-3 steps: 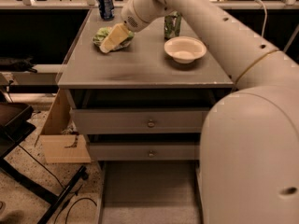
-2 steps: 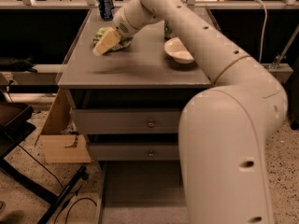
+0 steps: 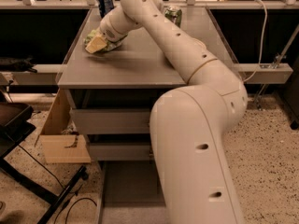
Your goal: Place green jalapeno chip bag into bottom drawer
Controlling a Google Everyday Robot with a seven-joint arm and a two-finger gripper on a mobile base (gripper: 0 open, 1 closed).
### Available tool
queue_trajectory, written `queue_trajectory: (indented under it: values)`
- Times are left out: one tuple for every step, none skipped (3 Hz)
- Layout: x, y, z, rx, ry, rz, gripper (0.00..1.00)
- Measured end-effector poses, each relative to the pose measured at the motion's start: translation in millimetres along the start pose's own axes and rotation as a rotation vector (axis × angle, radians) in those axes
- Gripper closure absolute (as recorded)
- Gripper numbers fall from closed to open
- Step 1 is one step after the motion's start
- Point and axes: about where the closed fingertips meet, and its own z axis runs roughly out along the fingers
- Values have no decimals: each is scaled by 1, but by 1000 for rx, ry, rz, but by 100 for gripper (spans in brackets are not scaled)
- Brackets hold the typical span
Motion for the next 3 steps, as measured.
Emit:
queue_trajectory:
  values:
    - [-1,0,4,0,2,-4,62]
    - [-1,0,4,0,2,-4,85]
    - [-5,0,-26,14,28,-25,100]
